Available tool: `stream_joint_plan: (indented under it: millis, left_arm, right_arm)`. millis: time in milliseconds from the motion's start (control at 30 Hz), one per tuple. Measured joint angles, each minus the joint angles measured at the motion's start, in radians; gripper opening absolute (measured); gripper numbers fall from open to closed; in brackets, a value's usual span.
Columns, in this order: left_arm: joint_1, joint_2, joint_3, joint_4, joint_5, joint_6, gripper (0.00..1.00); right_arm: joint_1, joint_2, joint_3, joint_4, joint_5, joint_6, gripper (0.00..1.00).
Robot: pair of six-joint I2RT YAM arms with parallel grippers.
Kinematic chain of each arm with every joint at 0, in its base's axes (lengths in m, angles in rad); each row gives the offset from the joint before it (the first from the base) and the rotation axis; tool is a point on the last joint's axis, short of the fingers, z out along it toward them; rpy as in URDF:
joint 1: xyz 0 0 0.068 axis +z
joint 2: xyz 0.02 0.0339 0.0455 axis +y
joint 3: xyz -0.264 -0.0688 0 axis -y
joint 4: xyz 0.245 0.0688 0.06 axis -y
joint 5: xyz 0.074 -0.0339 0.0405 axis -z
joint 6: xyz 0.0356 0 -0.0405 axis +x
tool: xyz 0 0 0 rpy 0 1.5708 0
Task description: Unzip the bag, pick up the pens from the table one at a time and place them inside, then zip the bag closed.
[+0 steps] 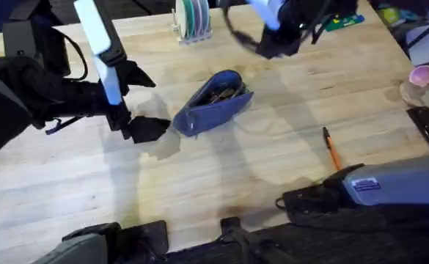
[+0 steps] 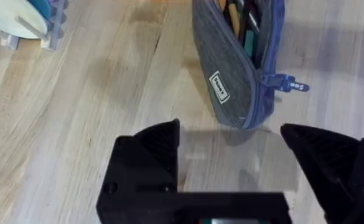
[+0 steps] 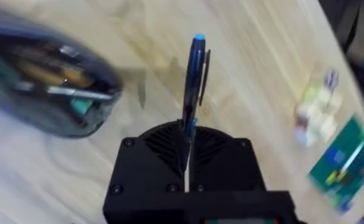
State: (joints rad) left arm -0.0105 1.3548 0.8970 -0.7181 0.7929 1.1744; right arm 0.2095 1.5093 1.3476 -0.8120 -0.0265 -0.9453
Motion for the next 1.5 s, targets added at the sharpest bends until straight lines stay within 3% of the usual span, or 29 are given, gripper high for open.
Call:
stream_joint_plan:
  millis: [67,300,867,1500]
  left_arm:
    - [0.000,0.000,0.000,0.000,0.000,0.000,0.993]
    - [0.000,0.000,0.000,0.000,0.000,0.000,0.992]
    - [0.000,0.000,0.000,0.000,0.000,0.000,0.993]
    - [0.000,0.000,0.000,0.003,0.000,0.000,0.993]
  right_arm:
    - [0.074,0.000,0.000,-0.039,0.000,-0.185,0.032]
    - [0.143,0.008,0.000,-0.126,0.000,-0.350,0.032]
    - [0.207,0.099,0.000,-0.179,0.000,-0.519,0.032]
    - [0.338,0.231,0.000,-0.039,-0.028,-0.525,0.032]
